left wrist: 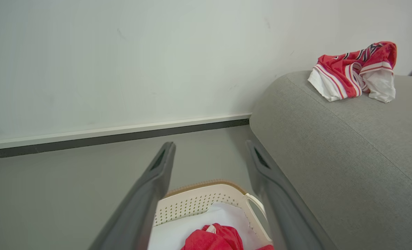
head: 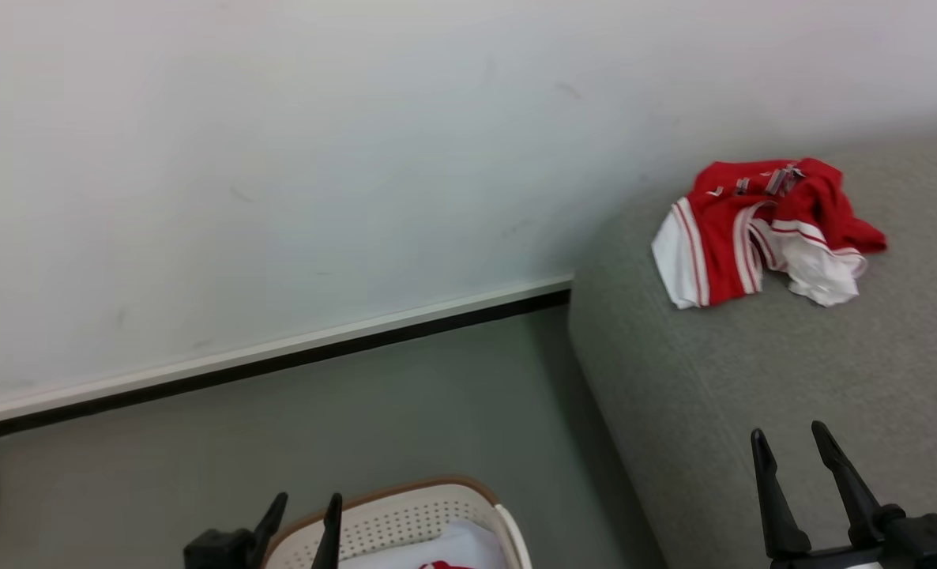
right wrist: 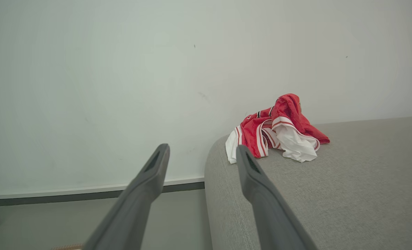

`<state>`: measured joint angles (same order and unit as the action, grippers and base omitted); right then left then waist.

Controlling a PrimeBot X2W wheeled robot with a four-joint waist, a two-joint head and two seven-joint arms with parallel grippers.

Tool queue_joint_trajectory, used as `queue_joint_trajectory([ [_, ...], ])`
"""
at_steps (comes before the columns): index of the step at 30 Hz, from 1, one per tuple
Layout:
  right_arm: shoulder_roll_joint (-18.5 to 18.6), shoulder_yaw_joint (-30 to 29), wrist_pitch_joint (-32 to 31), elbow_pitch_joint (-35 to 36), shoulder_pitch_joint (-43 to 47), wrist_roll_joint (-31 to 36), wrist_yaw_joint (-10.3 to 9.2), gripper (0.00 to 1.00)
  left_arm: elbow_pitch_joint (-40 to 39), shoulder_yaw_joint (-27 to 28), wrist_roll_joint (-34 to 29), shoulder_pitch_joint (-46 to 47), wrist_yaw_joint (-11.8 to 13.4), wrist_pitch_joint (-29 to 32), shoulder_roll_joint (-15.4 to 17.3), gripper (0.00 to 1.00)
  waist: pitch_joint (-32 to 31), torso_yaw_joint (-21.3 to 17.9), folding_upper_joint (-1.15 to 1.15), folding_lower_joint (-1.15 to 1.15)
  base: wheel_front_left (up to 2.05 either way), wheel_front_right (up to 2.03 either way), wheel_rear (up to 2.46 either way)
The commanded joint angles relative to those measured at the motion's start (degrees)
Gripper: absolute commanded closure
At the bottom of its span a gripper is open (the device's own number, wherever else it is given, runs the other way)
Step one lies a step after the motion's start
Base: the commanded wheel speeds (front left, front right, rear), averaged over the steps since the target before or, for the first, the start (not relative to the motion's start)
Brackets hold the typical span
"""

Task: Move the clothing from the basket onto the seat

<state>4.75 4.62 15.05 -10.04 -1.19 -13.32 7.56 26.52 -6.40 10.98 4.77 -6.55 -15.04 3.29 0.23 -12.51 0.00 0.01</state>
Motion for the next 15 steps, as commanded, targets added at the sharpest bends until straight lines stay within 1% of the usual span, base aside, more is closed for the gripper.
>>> queue_joint_trajectory([
  [1, 0.0, 0.1, 0.2, 0.5, -0.9, 0.3, -0.15, 0.00, 0.7, 0.0, -0.5, 0.9, 0.1, 0.4, 0.5, 0.00, 1.0, -2.8, 0.00, -0.01, 0.00, 0.00, 0.00],
  [5, -0.1, 0.5, 0.2, 1.9, -1.1, 0.4, -0.14, 0.00, 5.4, -0.5, 0.1, 3.1, 0.4, 3.0, 0.6, 0.00, 2.1, -5.7, 0.00, -0.01, 0.00, 0.00, 0.00],
  [8, -0.1, 0.6, 0.2, 2.8, -1.4, 0.3, -0.14, 0.00, 8.7, -1.0, 0.3, 5.2, 0.4, 5.9, 0.6, 0.00, 3.7, -7.0, 0.00, -0.01, 0.00, 0.00, 0.00],
  [13, -0.6, -0.2, 0.2, 4.8, -3.2, 0.1, -0.14, 0.00, 14.5, -1.9, 0.9, 10.4, 0.2, 12.6, 0.8, 0.00, 9.2, -7.5, 0.00, -0.01, 0.00, 0.00, 0.00],
  [15, -0.8, -0.3, 0.2, 5.8, -4.4, 0.1, -0.15, 0.00, 16.3, -2.8, 0.0, 13.1, 0.1, 15.1, 1.2, 0.00, 12.2, -7.5, 0.00, -0.01, 0.00, 0.00, 0.00],
])
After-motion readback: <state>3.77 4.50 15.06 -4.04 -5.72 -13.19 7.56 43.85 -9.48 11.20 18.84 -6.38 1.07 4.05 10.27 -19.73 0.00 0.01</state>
